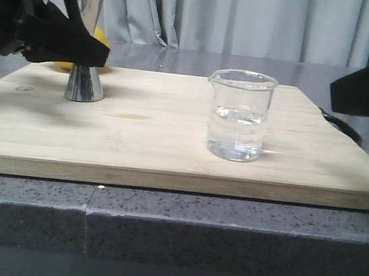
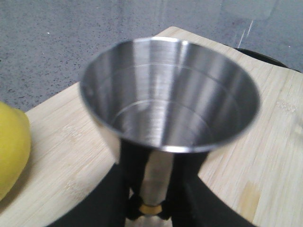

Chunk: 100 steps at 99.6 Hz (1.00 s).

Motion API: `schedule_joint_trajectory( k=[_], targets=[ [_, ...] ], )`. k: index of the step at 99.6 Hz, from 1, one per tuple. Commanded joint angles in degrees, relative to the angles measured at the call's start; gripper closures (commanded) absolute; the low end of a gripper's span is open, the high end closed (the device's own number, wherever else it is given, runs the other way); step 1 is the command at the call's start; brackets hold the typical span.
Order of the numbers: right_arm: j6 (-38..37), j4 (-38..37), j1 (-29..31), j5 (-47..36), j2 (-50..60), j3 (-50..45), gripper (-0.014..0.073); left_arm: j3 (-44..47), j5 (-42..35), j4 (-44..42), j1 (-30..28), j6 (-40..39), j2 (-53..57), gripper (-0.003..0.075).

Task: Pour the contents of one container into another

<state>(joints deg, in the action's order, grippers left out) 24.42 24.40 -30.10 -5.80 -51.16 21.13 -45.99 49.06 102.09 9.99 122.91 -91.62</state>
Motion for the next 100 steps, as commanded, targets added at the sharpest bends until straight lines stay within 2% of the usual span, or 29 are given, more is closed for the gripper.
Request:
schedule_joint_trajectory(
  k=[1, 5, 45, 64, 86, 100],
  targets=[
    [0.5, 0.0, 0.0, -3.9, 0.2, 1.4, 0.0205, -1.6, 4.6, 4.7, 0.5, 0.1, 1.5, 0.072],
    [0.5, 0.0, 0.0, -3.9, 0.2, 1.4, 0.0205, -1.6, 5.2, 4.7, 0.5, 0.1, 1.5, 0.074],
    [0.5, -0.3, -0.8, -4.5, -2.6, 1.4, 0.0205, -4.3, 12.7, 4.7, 0.5, 0.1, 1.5, 0.0739],
    [0.5, -0.6, -5.0, -8.6, -5.0, 1.4, 0.0205, -5.0, 13.4, 4.6, 0.5, 0.1, 1.5, 0.0739],
    [0.5, -0.7, -11.5, -9.6, -6.0, 1.4, 0.0204, -5.0, 13.4, 4.6, 0.5, 0.1, 1.5, 0.0739],
    [0.5, -0.7, -12.8, -11.5, -6.0, 1.4, 0.0204, -5.0, 13.4, 4.6, 0.5, 0.1, 1.5, 0.0739]
  ],
)
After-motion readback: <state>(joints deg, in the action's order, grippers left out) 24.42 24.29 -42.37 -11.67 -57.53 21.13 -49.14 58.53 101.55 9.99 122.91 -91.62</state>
